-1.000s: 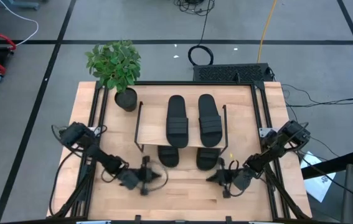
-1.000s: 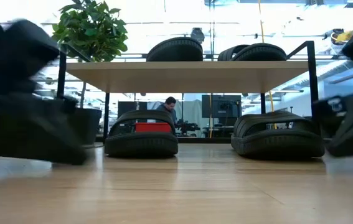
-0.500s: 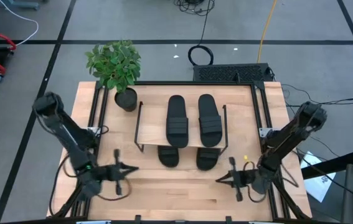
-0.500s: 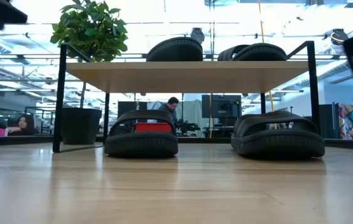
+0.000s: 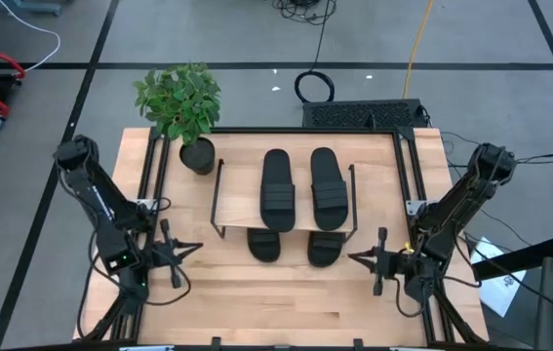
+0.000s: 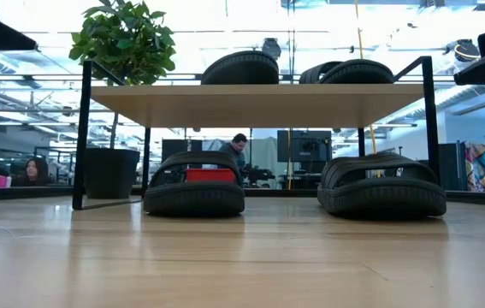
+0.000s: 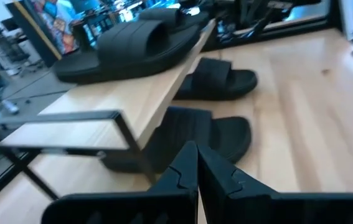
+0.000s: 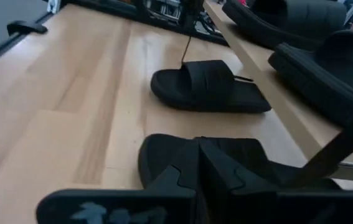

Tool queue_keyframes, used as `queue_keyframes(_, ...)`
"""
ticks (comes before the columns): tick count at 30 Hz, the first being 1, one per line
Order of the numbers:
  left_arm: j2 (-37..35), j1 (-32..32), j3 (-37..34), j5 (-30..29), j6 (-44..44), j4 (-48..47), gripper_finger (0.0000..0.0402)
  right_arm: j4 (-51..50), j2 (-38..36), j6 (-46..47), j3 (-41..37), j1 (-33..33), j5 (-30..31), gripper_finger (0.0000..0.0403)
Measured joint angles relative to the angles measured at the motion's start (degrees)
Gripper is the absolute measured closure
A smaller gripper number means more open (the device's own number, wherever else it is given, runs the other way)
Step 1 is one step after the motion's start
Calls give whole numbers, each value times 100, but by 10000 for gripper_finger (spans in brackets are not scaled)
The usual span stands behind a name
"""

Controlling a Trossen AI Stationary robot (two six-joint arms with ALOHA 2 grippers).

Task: Pick and place slides into the shelf
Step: Adjust the slides under the shelf and on the shelf

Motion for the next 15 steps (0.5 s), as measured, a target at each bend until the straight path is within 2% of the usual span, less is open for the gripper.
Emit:
queue_keyframes(9,0,661,2,185,-1643,-1447,401,-130,-181,-565,0,-46,16,403)
queue_keyframes(15,0,1413,2,870,-1877,-1667,401,-151,-180,-370,0,-283,246,403)
